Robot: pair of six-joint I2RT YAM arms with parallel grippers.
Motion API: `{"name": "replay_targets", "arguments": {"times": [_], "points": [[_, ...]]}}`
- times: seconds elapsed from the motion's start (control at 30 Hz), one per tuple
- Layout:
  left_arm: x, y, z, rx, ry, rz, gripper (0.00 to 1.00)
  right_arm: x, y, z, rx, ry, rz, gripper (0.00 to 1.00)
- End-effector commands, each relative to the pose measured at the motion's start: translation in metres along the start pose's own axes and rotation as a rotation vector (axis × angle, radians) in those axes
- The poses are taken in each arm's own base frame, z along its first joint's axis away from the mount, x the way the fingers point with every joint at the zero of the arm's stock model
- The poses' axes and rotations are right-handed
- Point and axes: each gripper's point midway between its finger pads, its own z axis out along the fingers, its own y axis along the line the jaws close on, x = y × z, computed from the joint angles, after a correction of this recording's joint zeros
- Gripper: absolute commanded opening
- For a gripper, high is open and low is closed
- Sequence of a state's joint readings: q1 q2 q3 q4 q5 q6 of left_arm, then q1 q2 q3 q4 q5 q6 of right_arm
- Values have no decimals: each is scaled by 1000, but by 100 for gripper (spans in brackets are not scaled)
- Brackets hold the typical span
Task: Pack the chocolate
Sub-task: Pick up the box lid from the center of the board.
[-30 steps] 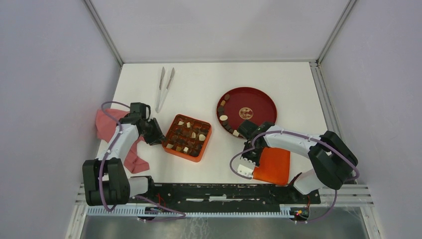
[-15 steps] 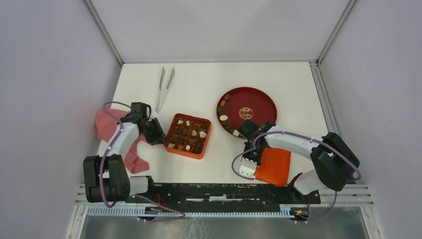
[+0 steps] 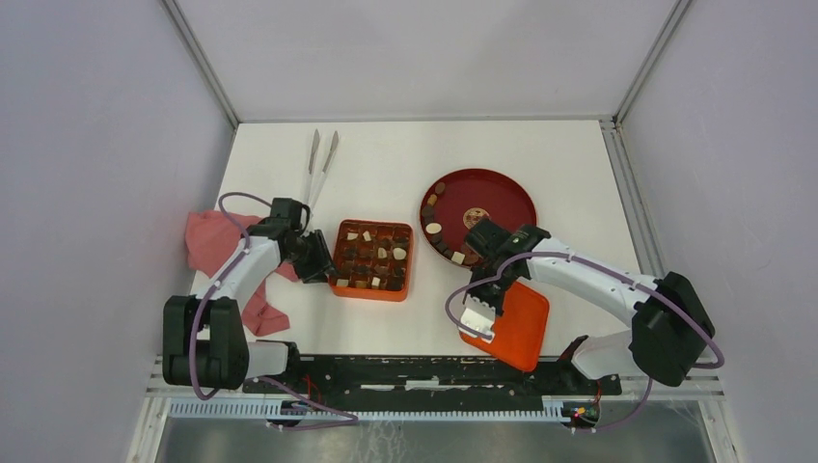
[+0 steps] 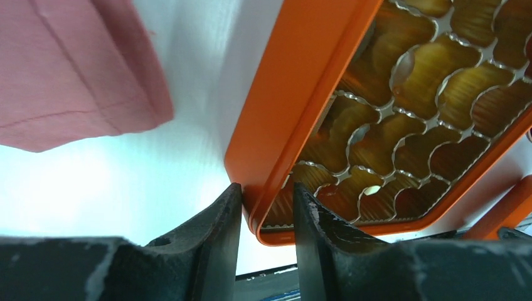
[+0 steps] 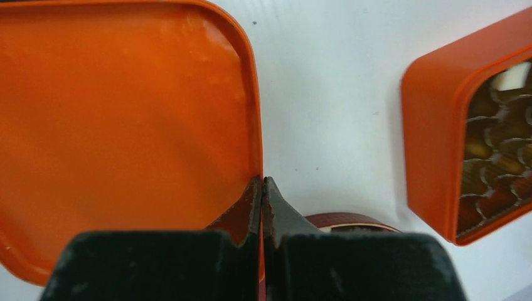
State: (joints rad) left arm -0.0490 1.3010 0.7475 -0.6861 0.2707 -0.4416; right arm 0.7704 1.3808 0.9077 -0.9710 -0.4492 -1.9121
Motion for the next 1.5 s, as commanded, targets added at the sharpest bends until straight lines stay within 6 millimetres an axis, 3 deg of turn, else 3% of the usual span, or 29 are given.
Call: {"name": "replay_targets", "arguments": {"times": [0.0,0.2,0.3,0.43,0.67,0.8,0.9,1.0,1.1,1.3,1.47], "points": [[-4,-25,-6,44,-5,-9,42,-25,-26,-28,109,-79,27,0],[-13,-44,-12,73,-42,8,43,-9,-60,-61,259,-51,107,0],[-21,-55,-21,116,-78,11,47,2,-81,-93,374,-73,168,0],[-26,-67,-34,174,-120,34,61,16,-103,-134,504,-105,253,0],[-34,-67,-68,154,-218,122,73,51,-138,-199,787,-118,564,0],[-43,-79,-119,187,-351,225,77,64,-154,-242,956,-170,764,0],[-39,-122,-172,413,-475,404,77,66,-162,-270,1057,-301,894,0],[-14,-168,-222,739,-584,641,79,69,-163,-291,1106,-479,1007,0],[-3,-192,-252,889,-648,762,79,71,-161,-310,1124,-641,1066,0],[-16,-232,-315,1100,-721,666,86,64,-159,-318,1104,-784,1128,0],[-27,-262,-340,1154,-728,548,92,73,-158,-316,1119,-761,1153,0]]}}
